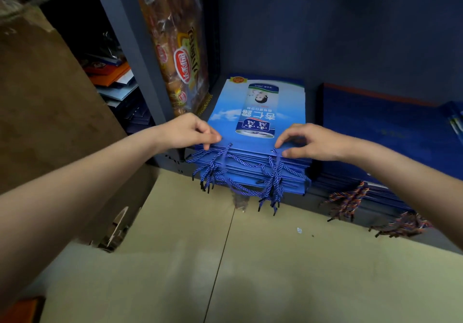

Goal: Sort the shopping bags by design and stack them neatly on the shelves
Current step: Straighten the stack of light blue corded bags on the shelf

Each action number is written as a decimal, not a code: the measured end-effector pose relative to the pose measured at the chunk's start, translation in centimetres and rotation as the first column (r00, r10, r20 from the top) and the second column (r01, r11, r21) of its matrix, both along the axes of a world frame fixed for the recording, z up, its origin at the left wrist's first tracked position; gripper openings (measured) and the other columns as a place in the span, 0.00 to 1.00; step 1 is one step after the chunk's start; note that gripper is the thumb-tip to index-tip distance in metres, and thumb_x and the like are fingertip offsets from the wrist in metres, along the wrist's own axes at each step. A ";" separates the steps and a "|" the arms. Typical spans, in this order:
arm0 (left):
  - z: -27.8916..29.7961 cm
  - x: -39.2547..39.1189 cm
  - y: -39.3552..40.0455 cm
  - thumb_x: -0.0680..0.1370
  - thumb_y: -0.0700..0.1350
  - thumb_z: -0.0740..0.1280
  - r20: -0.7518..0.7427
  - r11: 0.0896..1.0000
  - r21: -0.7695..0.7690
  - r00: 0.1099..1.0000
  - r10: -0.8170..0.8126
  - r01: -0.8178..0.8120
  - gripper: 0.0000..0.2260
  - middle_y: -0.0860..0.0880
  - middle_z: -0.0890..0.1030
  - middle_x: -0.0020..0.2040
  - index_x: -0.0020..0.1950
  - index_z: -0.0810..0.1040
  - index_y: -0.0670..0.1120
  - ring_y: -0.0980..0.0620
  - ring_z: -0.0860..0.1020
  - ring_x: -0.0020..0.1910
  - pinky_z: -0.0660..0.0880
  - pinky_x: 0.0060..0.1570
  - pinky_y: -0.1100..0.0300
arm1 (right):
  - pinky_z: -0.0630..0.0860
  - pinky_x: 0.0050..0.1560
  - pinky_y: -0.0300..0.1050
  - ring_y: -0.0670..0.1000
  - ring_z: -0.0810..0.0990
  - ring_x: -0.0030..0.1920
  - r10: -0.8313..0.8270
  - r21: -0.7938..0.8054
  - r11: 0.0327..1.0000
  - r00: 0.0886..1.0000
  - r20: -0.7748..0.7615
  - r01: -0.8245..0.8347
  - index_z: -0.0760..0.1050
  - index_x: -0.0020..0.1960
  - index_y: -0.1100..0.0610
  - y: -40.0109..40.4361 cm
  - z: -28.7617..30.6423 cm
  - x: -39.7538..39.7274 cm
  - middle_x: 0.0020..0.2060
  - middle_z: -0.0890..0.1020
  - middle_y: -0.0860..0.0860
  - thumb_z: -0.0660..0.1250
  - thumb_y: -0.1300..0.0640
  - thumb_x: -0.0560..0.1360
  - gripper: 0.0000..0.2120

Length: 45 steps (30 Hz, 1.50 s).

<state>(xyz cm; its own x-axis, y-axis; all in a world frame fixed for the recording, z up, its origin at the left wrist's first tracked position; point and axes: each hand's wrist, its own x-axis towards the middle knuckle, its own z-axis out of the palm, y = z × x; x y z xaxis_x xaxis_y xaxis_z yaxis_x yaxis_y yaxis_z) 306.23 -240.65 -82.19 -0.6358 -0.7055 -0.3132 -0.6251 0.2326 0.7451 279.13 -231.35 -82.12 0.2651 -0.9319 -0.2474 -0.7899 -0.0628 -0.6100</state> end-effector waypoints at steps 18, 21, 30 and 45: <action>-0.2 -1.8 -0.6 0.75 0.39 0.70 0.251 0.950 -0.189 0.947 -0.199 0.249 0.13 0.49 0.77 0.62 0.59 0.76 0.47 0.52 0.73 0.63 0.69 0.63 0.61 | 0.78 0.43 0.44 0.49 0.79 0.37 -0.691 0.420 0.676 0.322 0.648 0.606 0.70 0.36 0.57 -2.1 2.3 1.3 0.33 0.75 0.51 0.60 0.62 0.77 0.11; -0.2 -2.2 -0.5 0.75 0.40 0.69 0.213 0.962 -0.166 0.960 -0.181 0.219 0.08 0.48 0.78 0.60 0.52 0.76 0.49 0.51 0.75 0.60 0.70 0.62 0.59 | 0.76 0.41 0.42 0.48 0.78 0.35 -0.739 0.466 0.609 0.246 0.628 0.641 0.69 0.36 0.56 -3.0 2.3 0.5 0.34 0.75 0.50 0.59 0.59 0.79 0.12; 0.3 -3.4 0.1 0.72 0.50 0.72 0.264 0.951 -0.235 0.955 -0.137 0.202 0.09 0.50 0.79 0.47 0.43 0.76 0.48 0.51 0.76 0.50 0.72 0.54 0.56 | 0.71 0.50 0.42 0.50 0.75 0.46 -0.519 0.150 0.853 0.787 0.333 0.500 0.71 0.63 0.54 -1.9 1.1 1.1 0.48 0.75 0.53 0.70 0.56 0.74 0.19; 1.0 -3.5 -1.3 0.79 0.51 0.63 0.215 0.874 -0.473 0.977 -0.006 0.109 0.10 0.47 0.79 0.36 0.49 0.77 0.45 0.50 0.73 0.37 0.64 0.39 0.59 | 0.66 0.60 0.41 0.49 0.73 0.58 -0.059 -0.401 0.915 0.997 -0.041 0.038 0.74 0.62 0.53 0.2 -0.2 0.8 0.57 0.76 0.52 0.70 0.54 0.73 0.18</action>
